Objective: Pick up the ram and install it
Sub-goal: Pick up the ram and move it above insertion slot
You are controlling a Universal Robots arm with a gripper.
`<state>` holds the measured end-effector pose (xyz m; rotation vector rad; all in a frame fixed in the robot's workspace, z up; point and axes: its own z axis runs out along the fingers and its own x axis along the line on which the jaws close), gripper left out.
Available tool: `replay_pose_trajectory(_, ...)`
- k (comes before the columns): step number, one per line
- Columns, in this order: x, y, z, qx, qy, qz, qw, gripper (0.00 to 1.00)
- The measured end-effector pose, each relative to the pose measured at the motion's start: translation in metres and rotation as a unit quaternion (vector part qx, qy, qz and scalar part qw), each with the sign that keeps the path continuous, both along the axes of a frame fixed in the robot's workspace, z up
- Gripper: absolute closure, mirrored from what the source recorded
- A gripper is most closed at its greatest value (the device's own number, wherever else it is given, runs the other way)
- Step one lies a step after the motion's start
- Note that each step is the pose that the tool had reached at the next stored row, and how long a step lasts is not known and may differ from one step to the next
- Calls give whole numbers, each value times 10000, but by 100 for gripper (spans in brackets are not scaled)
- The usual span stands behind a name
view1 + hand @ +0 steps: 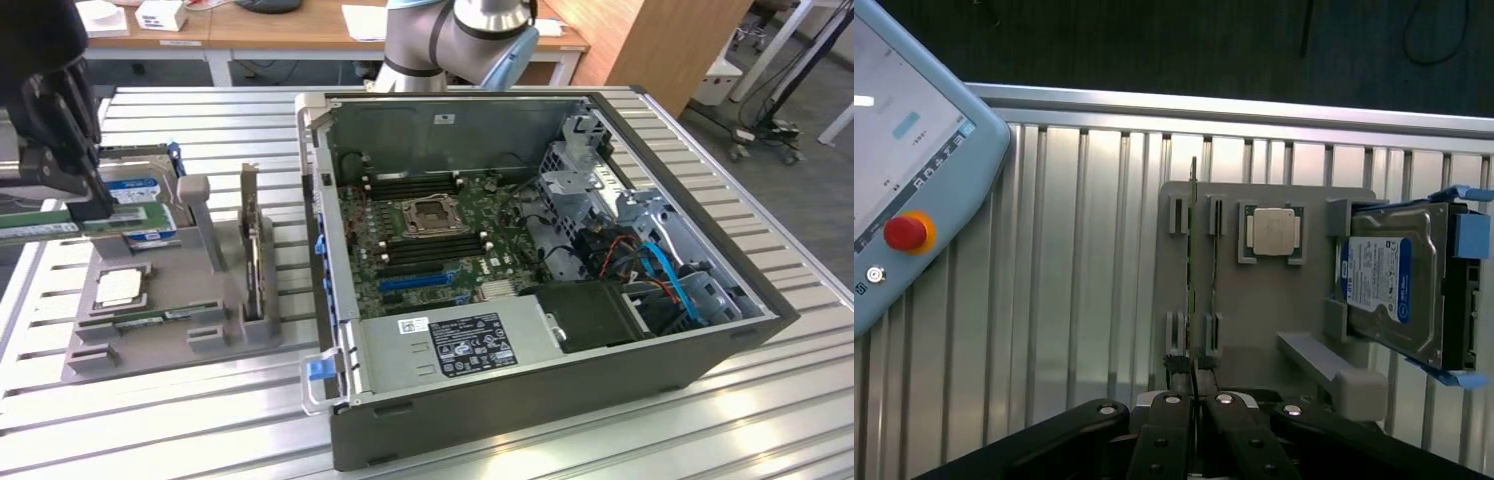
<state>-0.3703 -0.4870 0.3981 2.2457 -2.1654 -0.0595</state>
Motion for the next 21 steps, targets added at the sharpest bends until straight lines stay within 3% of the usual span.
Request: replay_pose_trajectory(21,0,0,457,0,0,0,10000,88)
